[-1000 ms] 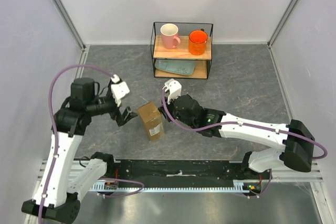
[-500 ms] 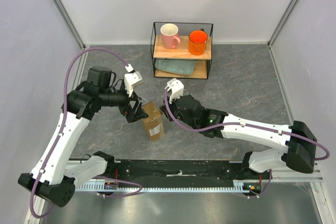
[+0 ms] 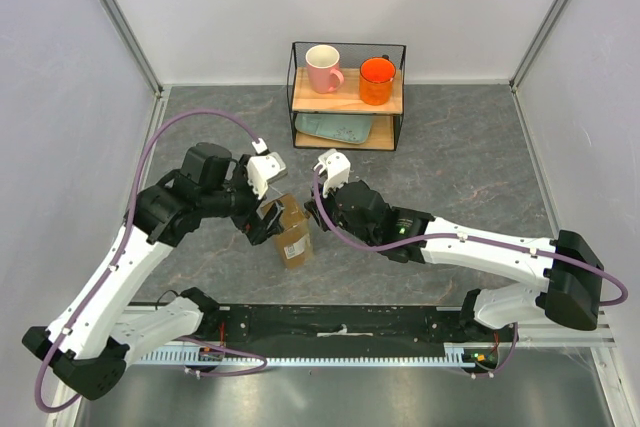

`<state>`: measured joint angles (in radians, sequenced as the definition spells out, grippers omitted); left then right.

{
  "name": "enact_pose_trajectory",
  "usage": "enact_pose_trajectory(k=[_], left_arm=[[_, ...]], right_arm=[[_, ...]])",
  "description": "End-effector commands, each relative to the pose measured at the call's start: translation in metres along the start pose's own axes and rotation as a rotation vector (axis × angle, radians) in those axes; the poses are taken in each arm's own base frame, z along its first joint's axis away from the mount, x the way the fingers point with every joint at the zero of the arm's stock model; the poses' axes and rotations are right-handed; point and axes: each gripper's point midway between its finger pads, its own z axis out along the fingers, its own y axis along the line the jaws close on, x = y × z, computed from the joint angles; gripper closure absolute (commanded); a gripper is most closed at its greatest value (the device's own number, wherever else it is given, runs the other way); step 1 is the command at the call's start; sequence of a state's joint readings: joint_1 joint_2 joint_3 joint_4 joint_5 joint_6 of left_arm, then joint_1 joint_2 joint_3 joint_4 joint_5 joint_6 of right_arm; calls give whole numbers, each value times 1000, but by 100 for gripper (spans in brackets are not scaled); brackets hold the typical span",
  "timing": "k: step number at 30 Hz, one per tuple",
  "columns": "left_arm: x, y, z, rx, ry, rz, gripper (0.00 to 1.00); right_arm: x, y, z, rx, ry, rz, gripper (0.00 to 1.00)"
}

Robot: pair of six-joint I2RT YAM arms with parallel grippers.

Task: Unpack the express box
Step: Adjust the express box at the center of the board.

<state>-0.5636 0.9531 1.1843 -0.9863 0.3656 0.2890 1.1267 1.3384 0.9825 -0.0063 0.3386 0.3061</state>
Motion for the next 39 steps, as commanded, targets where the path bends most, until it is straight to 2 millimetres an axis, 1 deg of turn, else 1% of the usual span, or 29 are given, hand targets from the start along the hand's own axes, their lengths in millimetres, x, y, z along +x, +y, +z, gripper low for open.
enact_pose_trajectory(k=[1,6,9,13,20,22,25,26,29,35,39], left_arm=[[-13,16,0,-101,-46,-23,0],[-13,12,5,-81,-43,-28,0],[-9,7,8,-55,-35,-33,0],[-6,-5,9,3,-28,-36,0],[-1,-15,11,56,-16,-22,0],[-2,-17,10,68,-19,-17,0],[-8,-15,5,50,-34,-2,1],[-16,-13,0,38,-53,10,1],[-24,-11,-6,25,-71,24,1],[-28,-14,-10,40,-75,27,1],[-24,-13,-8,37,-63,24,0]], right_arm=[[-15,0,-2,0,-56,18,100],[-14,1,-2,-3,-55,22,100],[-13,1,-2,-1,-54,21,100],[-16,0,-2,-1,-59,22,100],[-16,1,-1,-1,-57,21,100],[-16,1,-1,-1,-57,23,100],[-16,1,0,-1,-57,21,100],[-16,1,0,-1,-56,23,100],[-15,1,1,0,-53,22,100],[-14,1,0,-2,-51,23,100],[-15,2,0,-4,-52,24,100]])
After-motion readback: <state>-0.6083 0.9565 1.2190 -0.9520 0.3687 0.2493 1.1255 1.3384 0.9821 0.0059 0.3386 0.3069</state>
